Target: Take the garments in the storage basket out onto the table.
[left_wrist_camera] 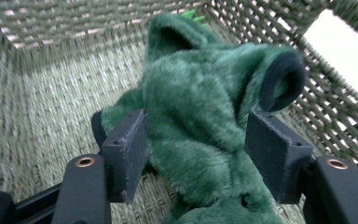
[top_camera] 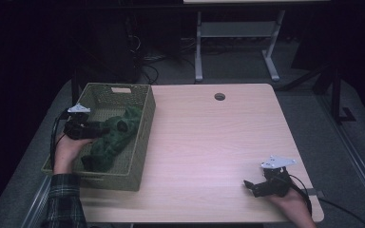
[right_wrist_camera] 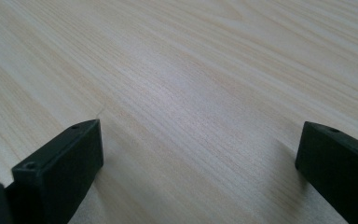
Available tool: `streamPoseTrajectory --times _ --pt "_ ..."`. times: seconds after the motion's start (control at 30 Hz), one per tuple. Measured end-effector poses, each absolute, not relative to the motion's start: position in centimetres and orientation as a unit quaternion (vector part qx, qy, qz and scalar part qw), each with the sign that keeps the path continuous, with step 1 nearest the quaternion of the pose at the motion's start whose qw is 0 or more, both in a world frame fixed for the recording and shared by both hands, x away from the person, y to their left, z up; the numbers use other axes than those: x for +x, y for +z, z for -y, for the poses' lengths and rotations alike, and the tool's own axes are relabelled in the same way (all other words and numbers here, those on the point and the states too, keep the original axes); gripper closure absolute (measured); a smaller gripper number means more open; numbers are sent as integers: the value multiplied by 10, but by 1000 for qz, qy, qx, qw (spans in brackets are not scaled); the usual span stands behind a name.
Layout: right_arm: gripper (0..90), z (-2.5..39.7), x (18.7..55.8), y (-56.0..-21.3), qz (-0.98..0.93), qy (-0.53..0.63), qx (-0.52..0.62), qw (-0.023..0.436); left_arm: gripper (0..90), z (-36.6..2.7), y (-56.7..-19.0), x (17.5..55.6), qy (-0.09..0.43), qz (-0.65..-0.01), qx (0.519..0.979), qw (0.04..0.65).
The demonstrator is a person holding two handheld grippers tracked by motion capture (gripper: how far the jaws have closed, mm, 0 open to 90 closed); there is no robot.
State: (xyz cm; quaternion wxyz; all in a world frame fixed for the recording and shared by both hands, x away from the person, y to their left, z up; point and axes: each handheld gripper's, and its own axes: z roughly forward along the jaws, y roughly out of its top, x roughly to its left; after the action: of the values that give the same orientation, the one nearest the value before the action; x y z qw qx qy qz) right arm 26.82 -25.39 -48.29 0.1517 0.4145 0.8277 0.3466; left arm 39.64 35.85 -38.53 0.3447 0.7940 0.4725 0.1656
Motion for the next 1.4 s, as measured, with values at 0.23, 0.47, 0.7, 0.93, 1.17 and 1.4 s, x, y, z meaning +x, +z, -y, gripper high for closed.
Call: streamPoseTrajectory --times 0.23,0.47,0.7,0.93,1.17,1.4 --pt "5 254 268 -483 -828 346 415 152 372 -356 -398 401 151 -483 803 316" --pt "5 254 268 -483 -828 347 415 152 370 -353 -406 404 131 -494 808 295" --pt "5 254 268 -483 -828 347 415 152 447 -352 -410 405 104 -494 815 285" --pt "4 254 268 -483 -828 347 415 152 721 -352 -408 404 79 -493 818 285" --pt "5 254 268 -483 -828 347 415 152 791 -350 -398 402 79 -485 816 305" --pt "5 254 268 -483 -828 347 415 152 810 -345 -381 398 83 -472 808 342"
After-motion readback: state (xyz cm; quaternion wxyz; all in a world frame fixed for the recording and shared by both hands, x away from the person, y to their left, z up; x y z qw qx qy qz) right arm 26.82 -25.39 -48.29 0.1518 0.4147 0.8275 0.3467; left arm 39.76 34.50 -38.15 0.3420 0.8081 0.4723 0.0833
